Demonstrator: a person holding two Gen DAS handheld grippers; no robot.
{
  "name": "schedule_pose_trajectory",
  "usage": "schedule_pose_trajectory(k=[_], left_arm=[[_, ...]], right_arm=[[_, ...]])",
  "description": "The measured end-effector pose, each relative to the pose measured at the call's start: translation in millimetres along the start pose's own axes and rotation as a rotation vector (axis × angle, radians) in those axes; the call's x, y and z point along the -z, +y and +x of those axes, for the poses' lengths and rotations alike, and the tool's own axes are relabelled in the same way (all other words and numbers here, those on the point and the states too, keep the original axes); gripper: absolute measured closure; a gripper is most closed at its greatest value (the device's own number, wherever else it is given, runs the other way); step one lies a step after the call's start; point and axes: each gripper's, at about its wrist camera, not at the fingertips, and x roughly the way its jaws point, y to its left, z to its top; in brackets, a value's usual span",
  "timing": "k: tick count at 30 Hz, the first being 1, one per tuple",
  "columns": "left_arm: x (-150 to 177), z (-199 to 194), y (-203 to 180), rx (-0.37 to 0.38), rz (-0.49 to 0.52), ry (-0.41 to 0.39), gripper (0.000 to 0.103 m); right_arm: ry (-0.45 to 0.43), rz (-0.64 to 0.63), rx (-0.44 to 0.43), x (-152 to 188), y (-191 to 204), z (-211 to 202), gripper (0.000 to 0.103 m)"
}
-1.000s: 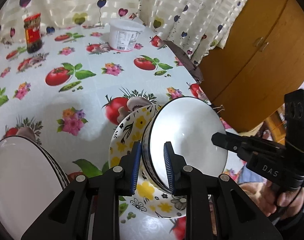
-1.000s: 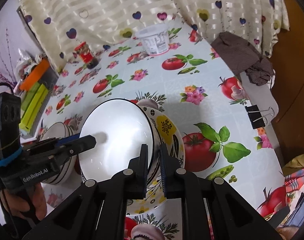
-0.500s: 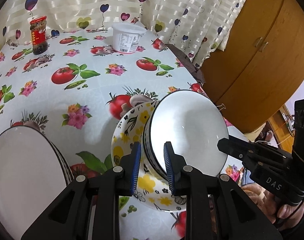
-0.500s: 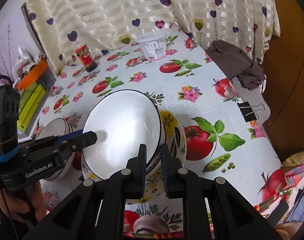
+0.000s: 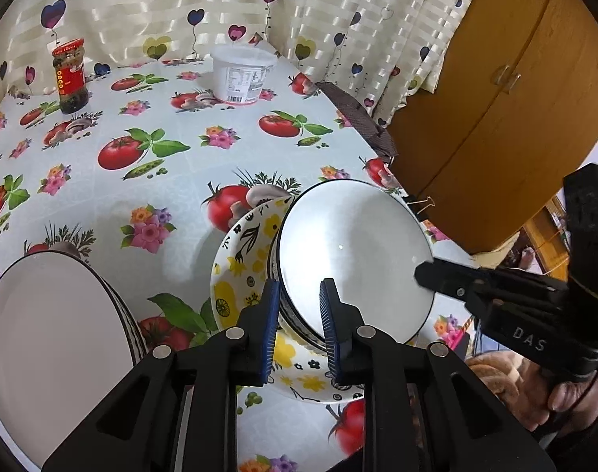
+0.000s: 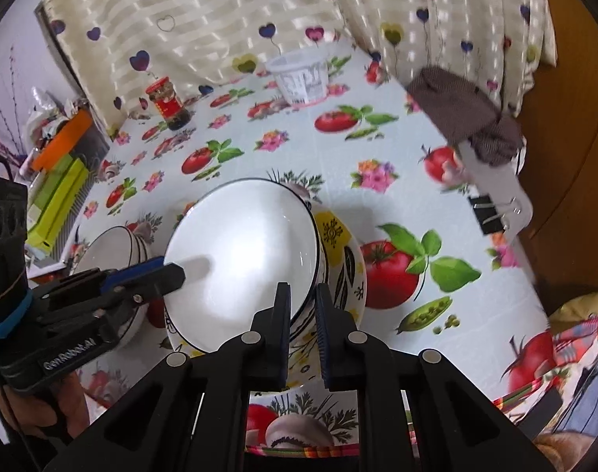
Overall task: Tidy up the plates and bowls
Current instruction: 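Grasp the floral plate rim under the bowls with the left tool while the right tool grips it too, then lift and tilt the floral plate with bowls using both tools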
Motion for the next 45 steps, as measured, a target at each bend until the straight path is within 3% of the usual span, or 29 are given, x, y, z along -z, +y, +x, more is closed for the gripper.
schedule_pose_trajectory(k=[10, 15, 21, 32, 34, 36, 37, 45], left_arm=[[-3, 2, 3, 0.018, -0.038, 0.069, 0.081], [-4, 4, 3, 0.021, -0.035, 0.077, 0.081], [-3, 0, 9, 0.047, -0.057, 0.049, 0.081], [2, -18, 35, -0.029, -0.139, -0.021, 0.081], [1, -16, 38, -0.030, -0.146, -0.019, 0.081], [2, -14, 41, -0.047, -0.155, -0.016, 0.081], [2, -11, 42, -0.053, -0.160, -0.011, 0.081], [7, 0, 41, -0.059, -0.167, 0.015, 0.081]], right_arm=[[0.089, 0.035, -0.061, -17, -6, -3, 0.091], [0.090, 0.019, -0.066, -19, -5, -5, 0.090], [0.031, 0.003, -0.045, -18, -6, -11, 0.089], [-0.090, 0.040, -0.049, -13, -27, -33, 0.088], [-0.082, 0.057, -0.045, -11, -34, -30, 0.083], [-0.070, 0.072, -0.042, -8, -40, -25, 0.060], [-0.063, 0.079, -0.046, -5, -42, -21, 0.058], [-0.007, 0.121, -0.088, 8, -52, 7, 0.058]])
